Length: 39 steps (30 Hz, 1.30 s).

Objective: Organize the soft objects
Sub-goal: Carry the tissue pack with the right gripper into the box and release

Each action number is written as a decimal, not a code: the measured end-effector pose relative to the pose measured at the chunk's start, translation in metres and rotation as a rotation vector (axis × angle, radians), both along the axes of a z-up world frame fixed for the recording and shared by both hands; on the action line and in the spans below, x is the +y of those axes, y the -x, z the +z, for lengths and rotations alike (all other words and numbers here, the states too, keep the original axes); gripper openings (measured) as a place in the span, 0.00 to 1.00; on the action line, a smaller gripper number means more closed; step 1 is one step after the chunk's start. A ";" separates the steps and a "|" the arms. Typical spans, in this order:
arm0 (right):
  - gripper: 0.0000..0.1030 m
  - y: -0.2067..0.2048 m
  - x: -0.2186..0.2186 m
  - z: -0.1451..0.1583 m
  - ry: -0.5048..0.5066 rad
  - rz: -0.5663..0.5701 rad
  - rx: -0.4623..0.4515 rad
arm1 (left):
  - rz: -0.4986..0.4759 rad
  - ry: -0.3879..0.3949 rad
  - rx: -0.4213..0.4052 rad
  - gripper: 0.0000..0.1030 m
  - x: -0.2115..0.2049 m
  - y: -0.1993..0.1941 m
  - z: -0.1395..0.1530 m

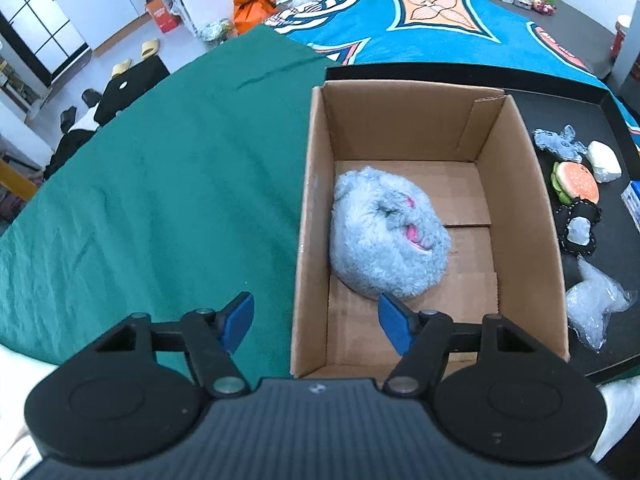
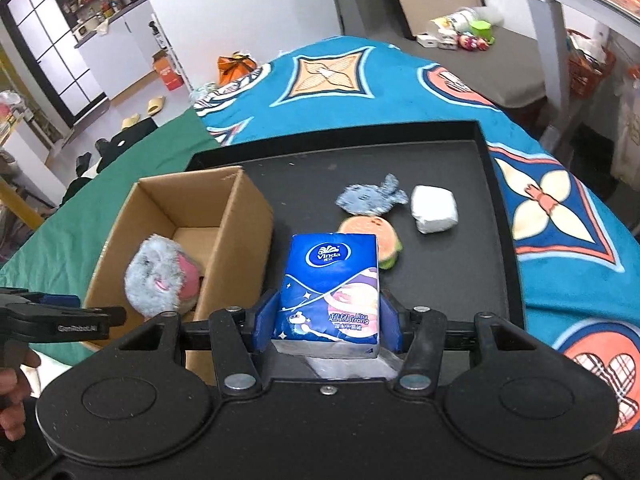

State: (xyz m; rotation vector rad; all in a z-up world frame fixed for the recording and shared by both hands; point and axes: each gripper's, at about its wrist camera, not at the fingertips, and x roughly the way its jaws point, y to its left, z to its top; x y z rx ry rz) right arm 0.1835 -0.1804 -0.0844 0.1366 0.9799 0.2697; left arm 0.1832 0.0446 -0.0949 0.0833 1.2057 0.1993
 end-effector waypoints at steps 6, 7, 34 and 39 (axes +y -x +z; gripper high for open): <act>0.50 -0.002 0.022 0.008 -0.009 0.048 -0.037 | 0.014 0.026 0.012 0.53 0.006 -0.003 -0.006; 0.50 -0.002 0.025 0.010 -0.013 0.059 -0.045 | 0.015 0.025 0.013 0.50 0.007 -0.003 -0.007; 0.54 -0.034 0.116 0.021 0.032 0.219 -0.157 | 0.035 0.163 0.008 0.10 0.038 -0.005 -0.026; 0.60 -0.040 0.108 0.010 0.030 0.165 -0.085 | 0.030 0.174 0.010 0.10 0.040 -0.005 -0.027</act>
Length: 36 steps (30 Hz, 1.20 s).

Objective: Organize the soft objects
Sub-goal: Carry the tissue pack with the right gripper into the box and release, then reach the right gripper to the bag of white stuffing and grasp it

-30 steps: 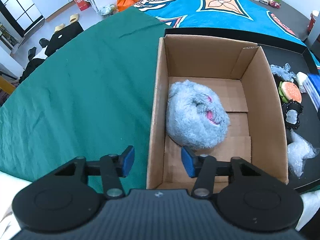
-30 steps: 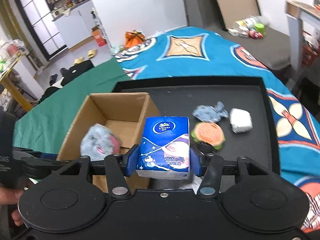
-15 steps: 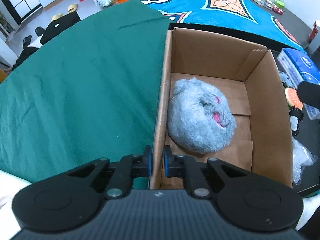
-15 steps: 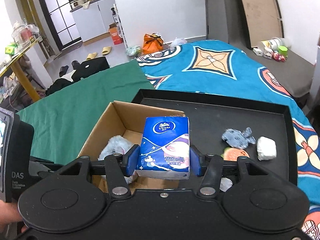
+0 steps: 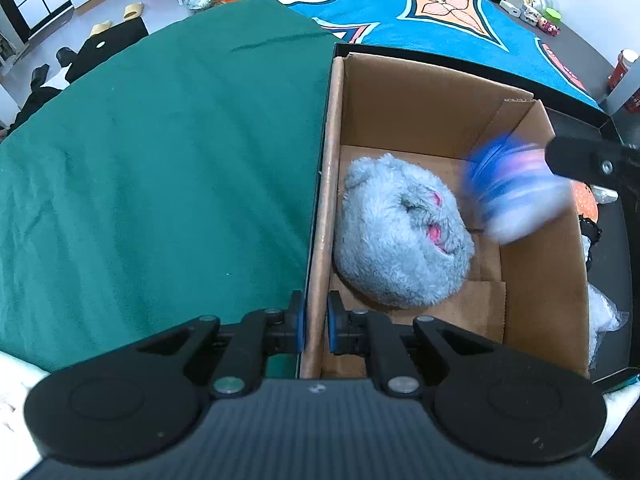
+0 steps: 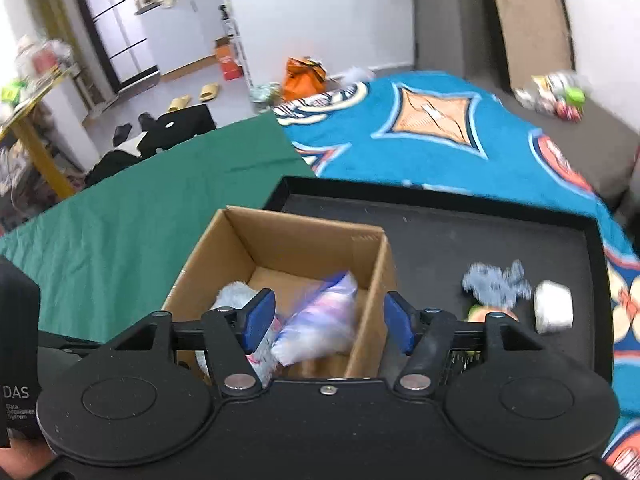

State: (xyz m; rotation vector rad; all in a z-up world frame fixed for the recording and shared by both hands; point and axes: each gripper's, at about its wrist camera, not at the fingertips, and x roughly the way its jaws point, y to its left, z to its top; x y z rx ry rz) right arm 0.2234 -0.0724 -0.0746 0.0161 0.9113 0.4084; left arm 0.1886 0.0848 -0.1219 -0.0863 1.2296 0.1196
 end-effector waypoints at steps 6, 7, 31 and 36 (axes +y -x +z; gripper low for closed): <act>0.61 0.007 -0.020 -0.010 -0.016 -0.045 0.053 | -0.003 -0.016 -0.002 0.13 -0.001 0.001 0.002; 0.61 0.009 -0.023 -0.011 -0.019 -0.050 0.058 | -0.006 -0.023 -0.003 0.13 -0.002 0.001 0.003; 0.82 0.037 -0.102 -0.038 -0.063 -0.185 0.158 | -0.061 -0.146 0.004 0.47 -0.028 0.007 0.015; 0.82 0.041 -0.116 -0.049 -0.067 -0.198 0.193 | -0.081 -0.164 0.008 0.51 -0.035 0.007 0.016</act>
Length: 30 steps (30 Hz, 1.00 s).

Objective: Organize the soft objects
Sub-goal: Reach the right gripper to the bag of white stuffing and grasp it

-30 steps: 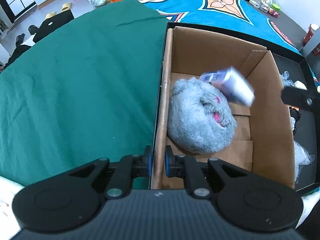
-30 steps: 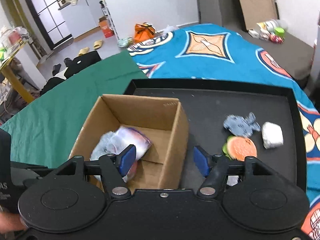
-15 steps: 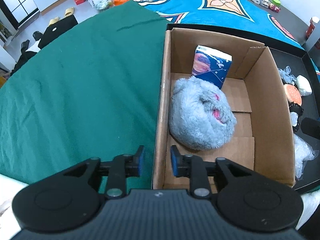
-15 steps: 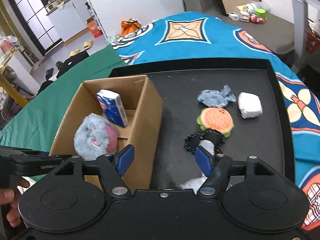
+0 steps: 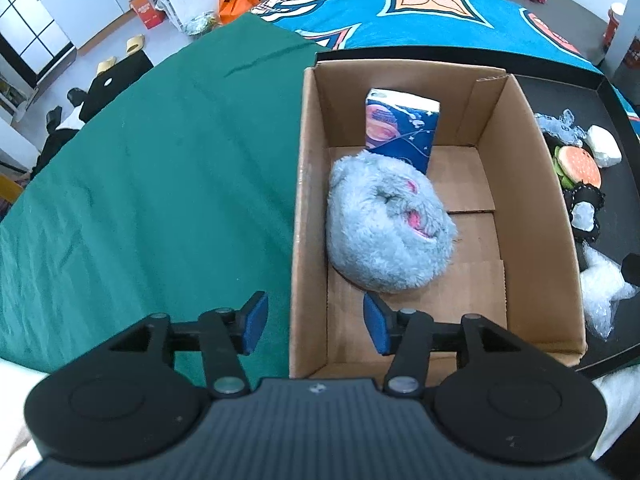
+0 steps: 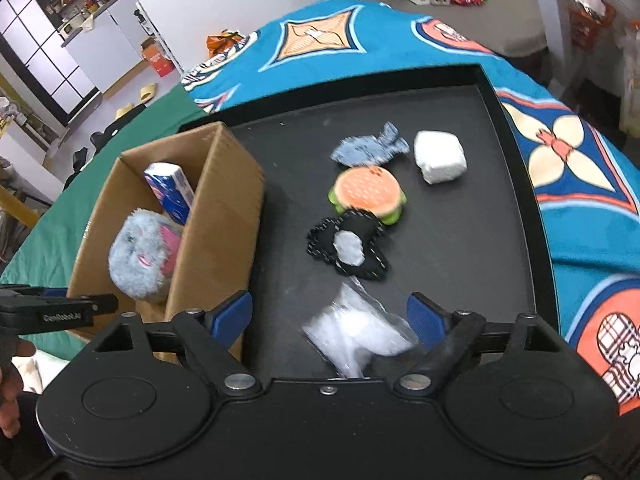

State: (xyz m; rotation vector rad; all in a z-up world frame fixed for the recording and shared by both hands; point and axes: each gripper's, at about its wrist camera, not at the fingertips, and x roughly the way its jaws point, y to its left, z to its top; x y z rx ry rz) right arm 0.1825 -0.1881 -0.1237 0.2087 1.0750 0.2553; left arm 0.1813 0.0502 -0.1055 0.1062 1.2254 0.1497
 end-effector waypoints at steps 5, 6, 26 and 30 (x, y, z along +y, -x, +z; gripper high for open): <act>0.82 0.003 -0.014 -0.012 -0.009 -0.026 0.030 | -0.010 -0.032 0.005 0.54 -0.007 0.000 0.000; 0.82 0.003 -0.017 -0.015 -0.013 -0.030 0.037 | -0.010 -0.039 0.008 0.54 -0.007 -0.001 0.000; 0.55 -0.002 -0.031 -0.058 -0.133 -0.048 0.122 | -0.027 -0.153 0.046 0.54 -0.024 -0.005 -0.004; 0.39 -0.005 -0.036 -0.066 -0.181 -0.059 0.148 | -0.025 -0.159 0.053 0.54 -0.026 -0.008 -0.005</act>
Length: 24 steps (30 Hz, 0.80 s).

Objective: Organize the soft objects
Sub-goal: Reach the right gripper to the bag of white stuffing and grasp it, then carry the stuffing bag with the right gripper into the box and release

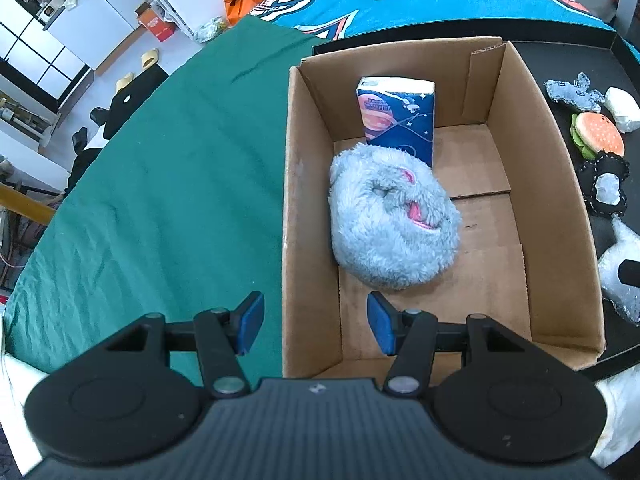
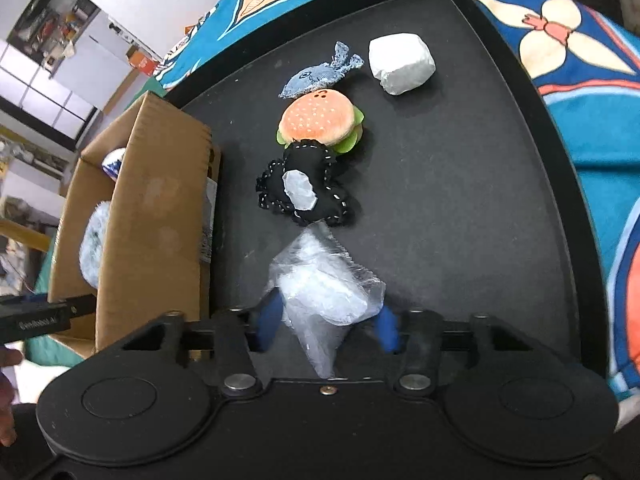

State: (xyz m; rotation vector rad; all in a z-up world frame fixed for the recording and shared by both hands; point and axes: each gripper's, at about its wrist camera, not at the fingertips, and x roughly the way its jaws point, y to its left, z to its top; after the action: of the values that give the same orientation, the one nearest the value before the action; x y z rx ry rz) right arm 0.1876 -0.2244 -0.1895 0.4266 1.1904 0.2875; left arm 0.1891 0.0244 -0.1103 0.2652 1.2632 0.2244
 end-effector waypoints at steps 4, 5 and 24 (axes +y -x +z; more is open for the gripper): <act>0.36 -0.001 -0.002 0.001 -0.002 0.009 -0.005 | 0.001 -0.012 0.008 0.54 -0.004 -0.001 -0.002; 0.35 -0.001 -0.003 0.001 -0.003 0.008 -0.006 | 0.002 -0.013 0.009 0.54 -0.004 -0.001 -0.002; 0.32 -0.006 -0.009 0.041 0.043 -0.003 -0.126 | 0.015 -0.006 -0.003 0.54 -0.002 -0.003 0.000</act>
State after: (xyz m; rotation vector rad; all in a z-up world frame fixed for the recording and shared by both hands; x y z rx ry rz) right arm 0.1934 -0.2333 -0.1489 0.3678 1.0712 0.2820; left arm 0.1925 0.0224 -0.1105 0.2607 1.2625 0.2416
